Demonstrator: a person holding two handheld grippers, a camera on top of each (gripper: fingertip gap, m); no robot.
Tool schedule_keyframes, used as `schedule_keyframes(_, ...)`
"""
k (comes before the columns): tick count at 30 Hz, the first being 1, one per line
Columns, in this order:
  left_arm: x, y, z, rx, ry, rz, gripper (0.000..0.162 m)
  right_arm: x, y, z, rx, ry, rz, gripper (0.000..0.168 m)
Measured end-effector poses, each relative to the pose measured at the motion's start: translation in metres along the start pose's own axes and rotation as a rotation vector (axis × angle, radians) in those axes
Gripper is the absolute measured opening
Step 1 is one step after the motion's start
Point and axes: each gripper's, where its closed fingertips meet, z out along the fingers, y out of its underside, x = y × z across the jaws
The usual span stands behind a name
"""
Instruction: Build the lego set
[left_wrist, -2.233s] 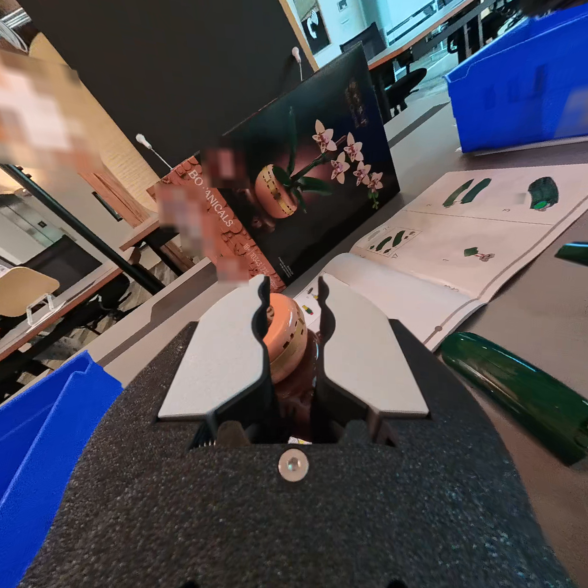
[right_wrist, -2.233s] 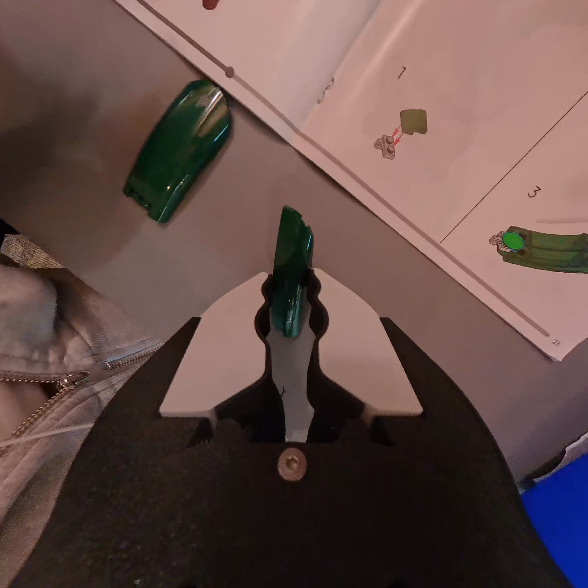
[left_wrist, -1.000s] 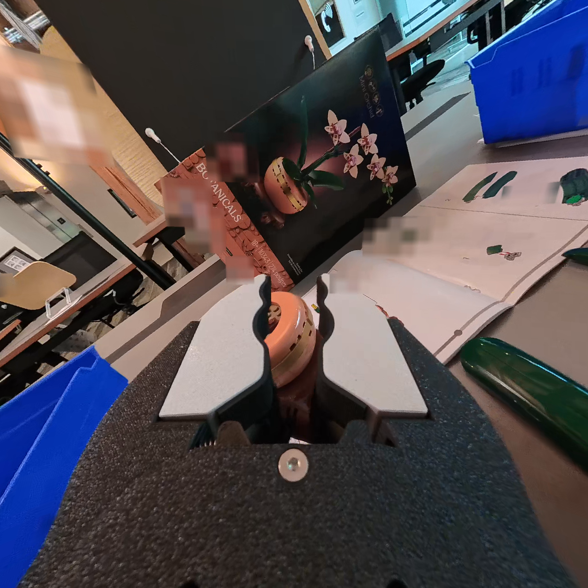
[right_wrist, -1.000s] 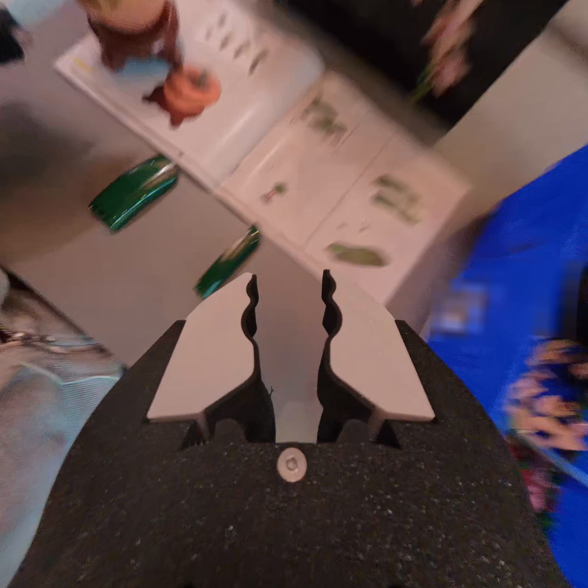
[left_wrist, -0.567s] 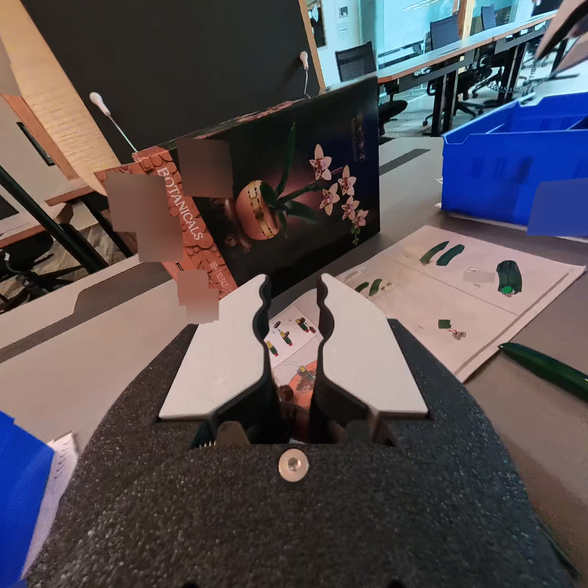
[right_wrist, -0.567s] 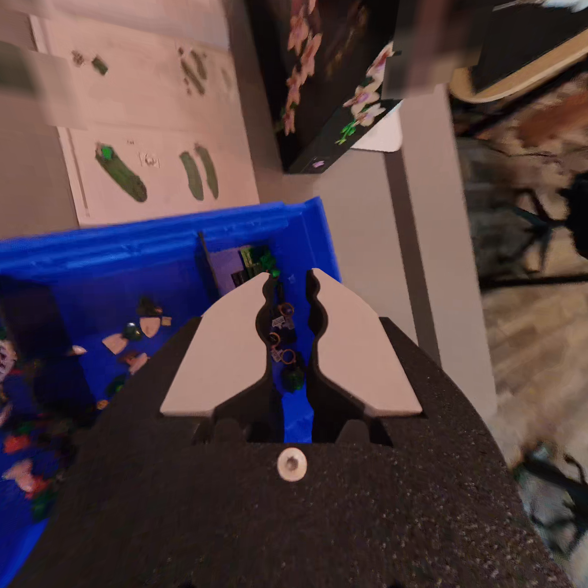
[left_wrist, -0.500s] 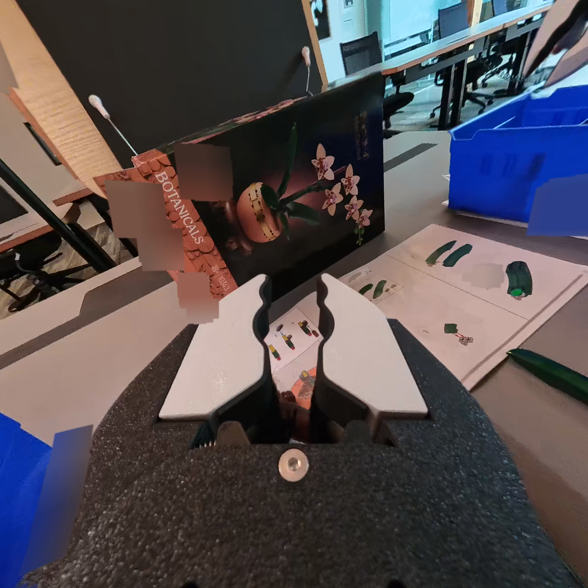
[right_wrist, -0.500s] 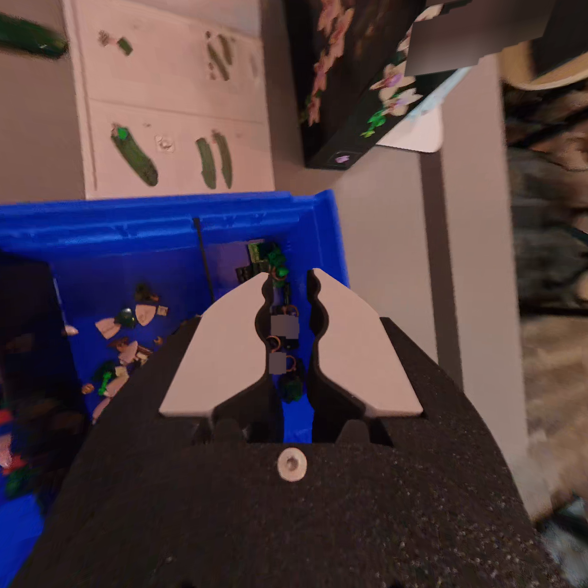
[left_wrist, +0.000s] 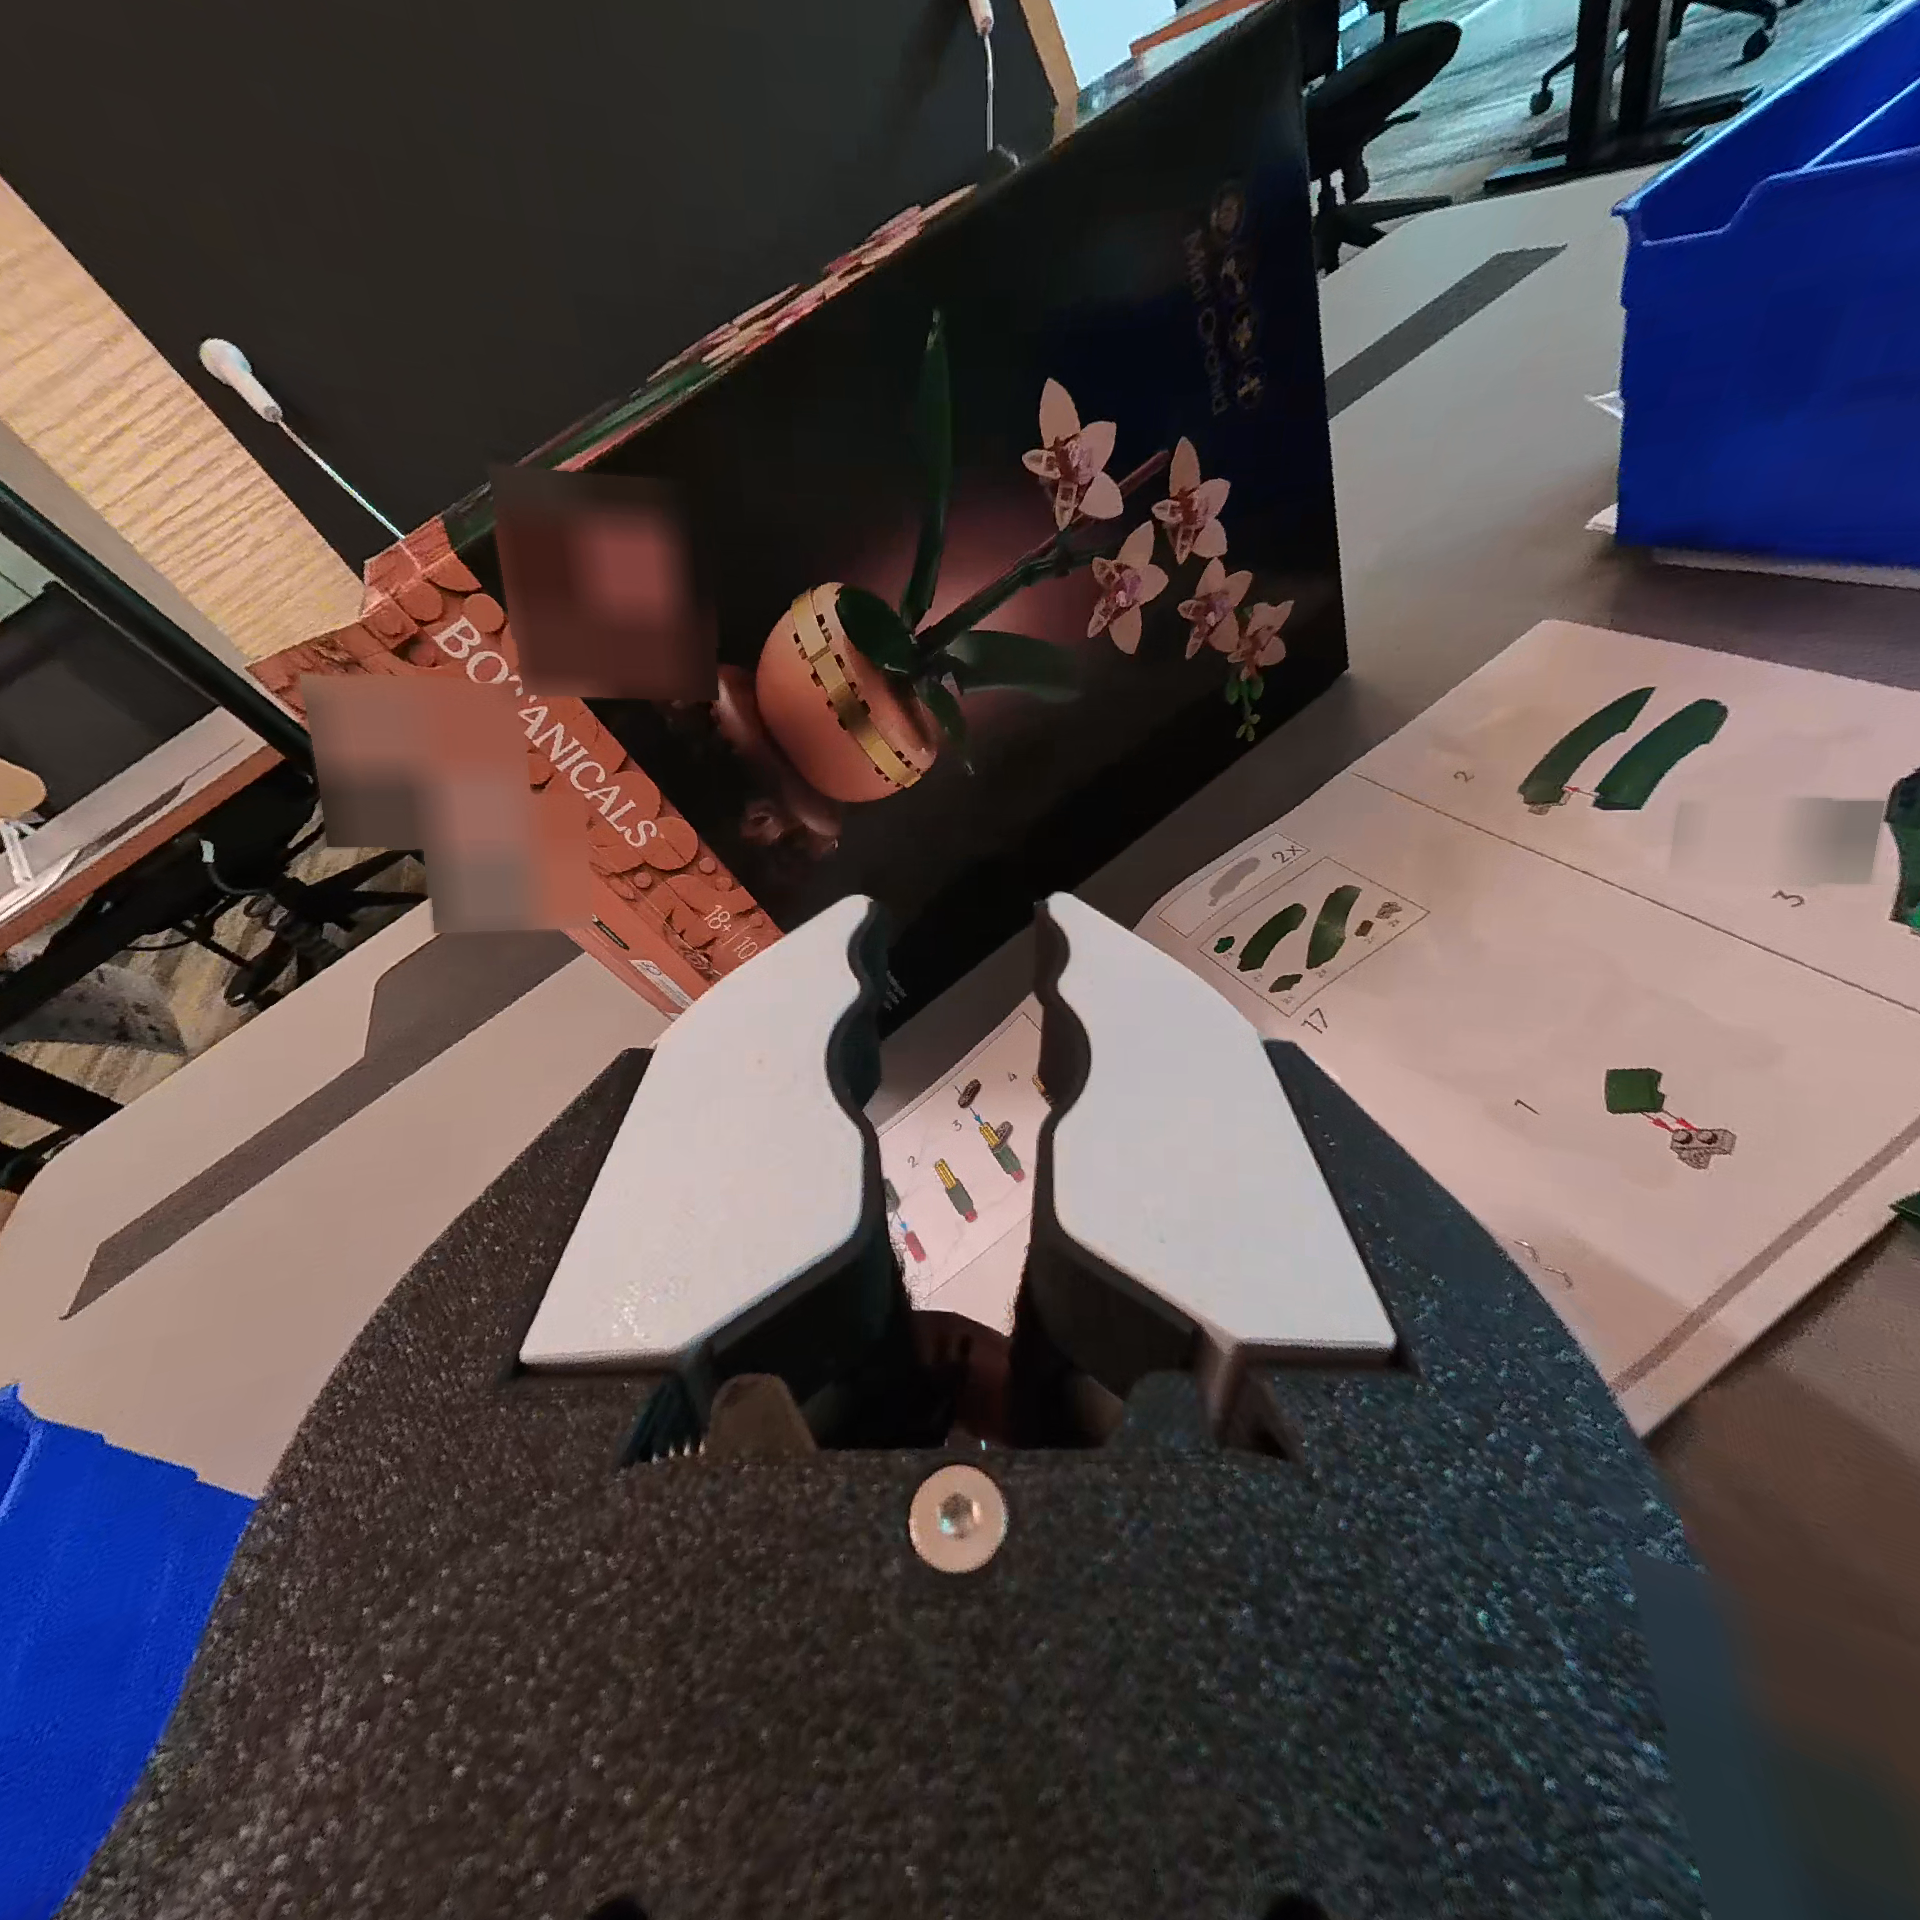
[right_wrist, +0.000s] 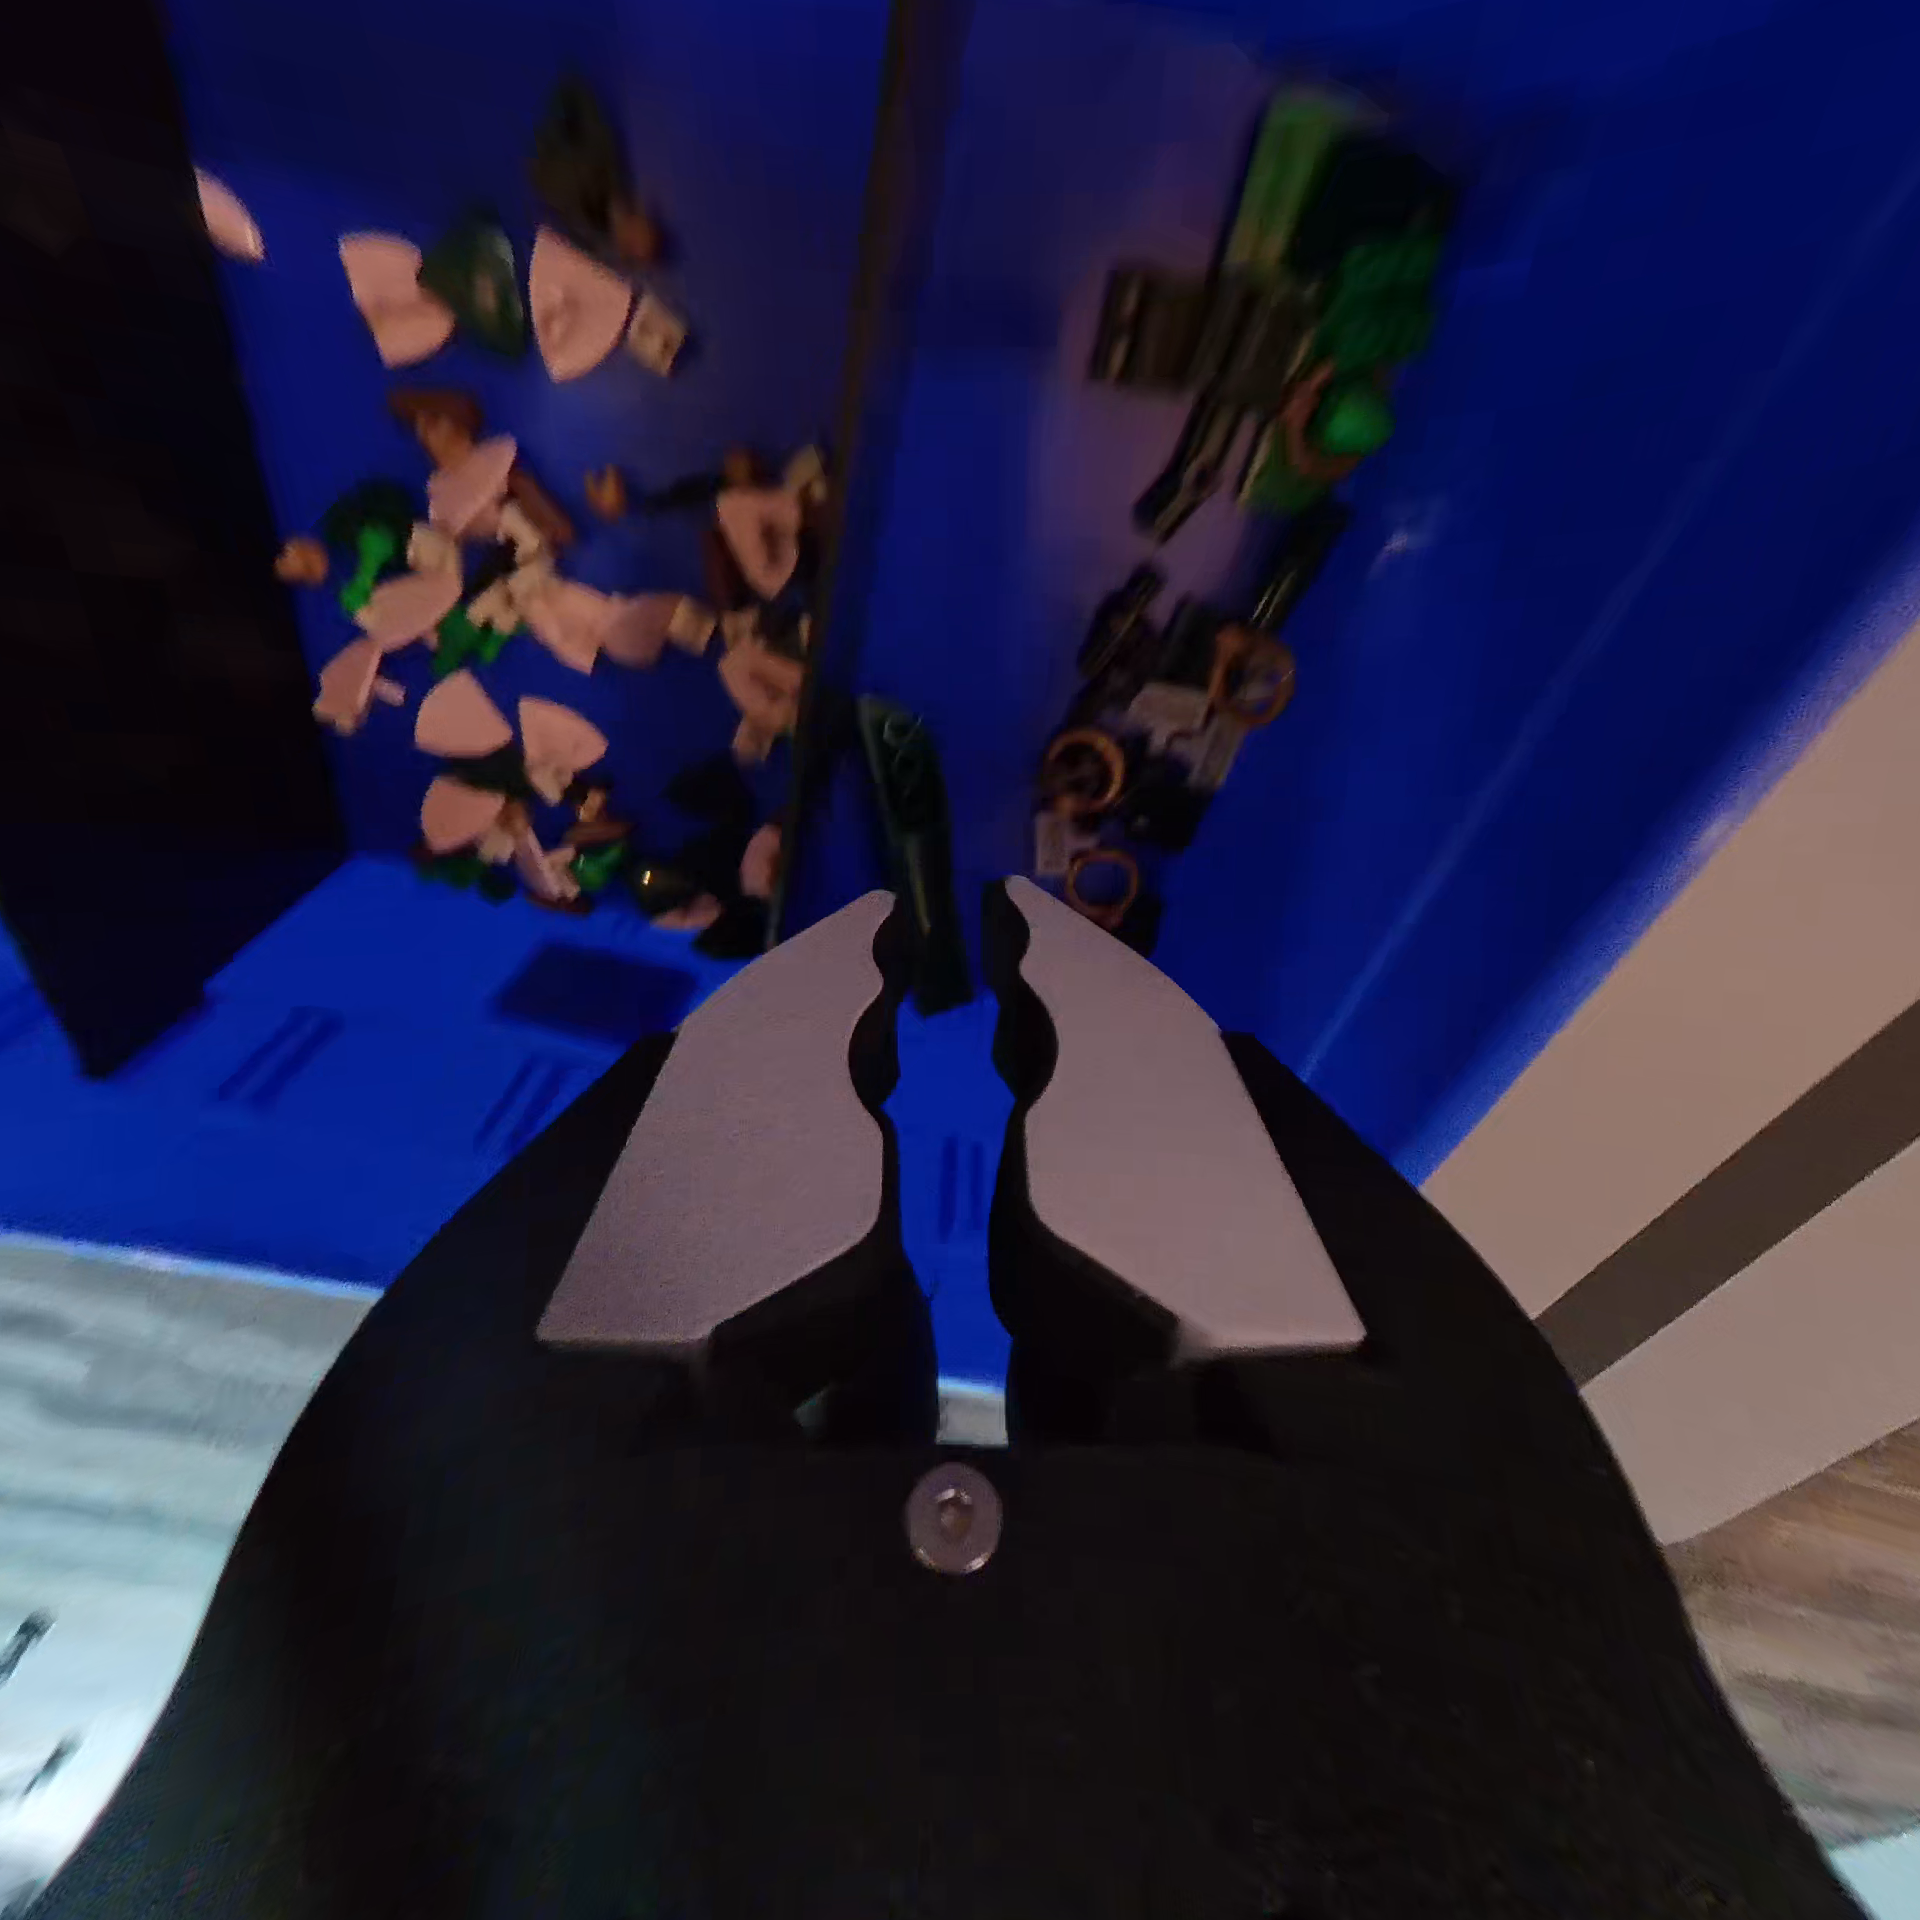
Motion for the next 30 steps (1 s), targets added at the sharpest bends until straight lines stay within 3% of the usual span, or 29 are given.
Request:
schedule_keyframes(5,0.000,0.003,0.004,-0.002,-0.007,-0.014,0.025,-0.007,0.026,0.015,-0.173,-0.134,-0.043,0.012)
schedule_keyframes(9,-0.002,0.004,0.005,-0.002,-0.023,-0.009,0.025,-0.010,0.023,0.033,-0.200,-0.221,-0.063,0.022)
schedule_keyframes(13,-0.009,0.004,0.002,-0.004,-0.048,0.004,0.025,-0.018,0.017,0.047,-0.162,-0.262,-0.053,0.022)
schedule_keyframes(22,-0.024,0.001,-0.005,0.023,-0.104,0.032,0.025,-0.030,0.017,0.053,-0.146,-0.292,-0.001,0.002)
schedule_keyframes(26,-0.027,0.001,-0.012,0.036,-0.118,0.023,0.025,-0.024,0.014,0.050,-0.122,-0.242,-0.012,0.001)
schedule_keyframes(30,-0.028,-0.004,-0.016,0.063,-0.116,0.020,0.025,-0.002,0.000,0.017,0.005,-0.060,0.064,0.001)
